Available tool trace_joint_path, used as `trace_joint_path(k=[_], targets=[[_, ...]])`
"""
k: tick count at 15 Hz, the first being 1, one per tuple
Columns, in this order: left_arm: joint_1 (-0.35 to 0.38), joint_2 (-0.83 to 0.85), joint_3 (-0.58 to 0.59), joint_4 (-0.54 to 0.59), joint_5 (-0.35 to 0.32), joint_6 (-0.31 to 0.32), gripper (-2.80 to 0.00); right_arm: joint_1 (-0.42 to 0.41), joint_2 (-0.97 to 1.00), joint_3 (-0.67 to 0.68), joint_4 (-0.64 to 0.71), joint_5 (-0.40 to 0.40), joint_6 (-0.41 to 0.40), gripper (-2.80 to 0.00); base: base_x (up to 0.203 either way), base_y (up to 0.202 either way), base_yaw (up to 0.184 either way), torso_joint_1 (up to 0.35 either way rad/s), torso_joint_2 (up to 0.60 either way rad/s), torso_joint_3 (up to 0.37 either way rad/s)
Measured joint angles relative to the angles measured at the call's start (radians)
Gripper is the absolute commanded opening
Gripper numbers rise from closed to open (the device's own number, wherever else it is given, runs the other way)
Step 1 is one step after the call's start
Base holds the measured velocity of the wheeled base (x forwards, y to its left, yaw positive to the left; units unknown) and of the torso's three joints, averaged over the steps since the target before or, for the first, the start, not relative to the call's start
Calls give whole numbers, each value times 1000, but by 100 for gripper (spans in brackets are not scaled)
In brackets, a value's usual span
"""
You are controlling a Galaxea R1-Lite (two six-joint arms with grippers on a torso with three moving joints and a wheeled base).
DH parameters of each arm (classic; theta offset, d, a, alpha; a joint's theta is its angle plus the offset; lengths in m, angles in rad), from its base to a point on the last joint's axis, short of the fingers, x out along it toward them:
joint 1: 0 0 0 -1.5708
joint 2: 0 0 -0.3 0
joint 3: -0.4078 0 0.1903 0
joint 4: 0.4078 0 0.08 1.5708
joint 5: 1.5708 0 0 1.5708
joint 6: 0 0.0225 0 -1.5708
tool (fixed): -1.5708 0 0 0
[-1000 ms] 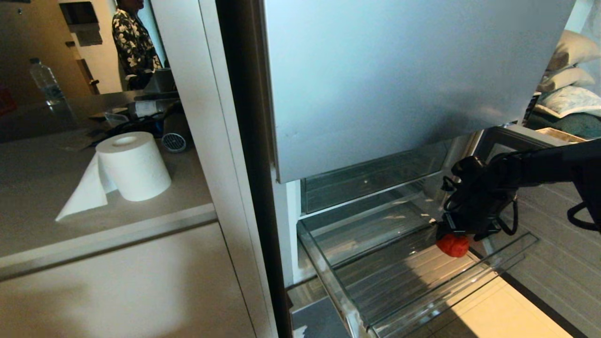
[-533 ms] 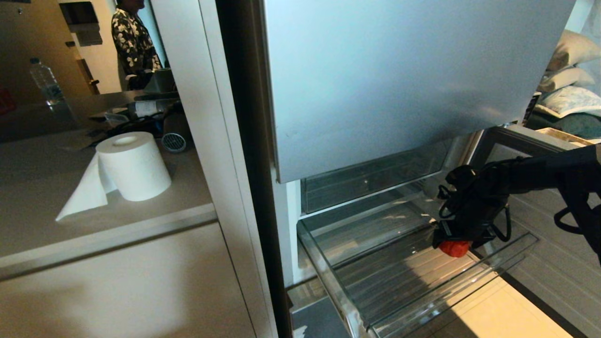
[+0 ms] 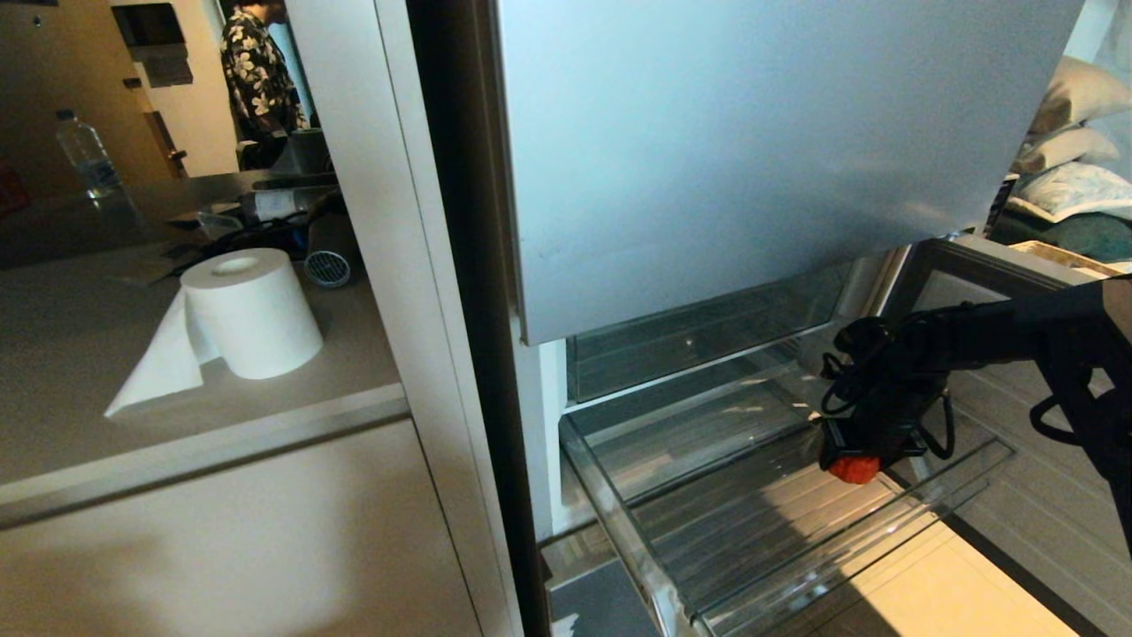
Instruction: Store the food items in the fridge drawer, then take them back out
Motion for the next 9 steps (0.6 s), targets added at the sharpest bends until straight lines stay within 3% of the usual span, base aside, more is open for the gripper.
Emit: trace_joint_path(k=[9], targets=[[0,0,0,0,0,0,-280,29,-159,46,-3,14,17,-280,0,0,0,0,0,0]])
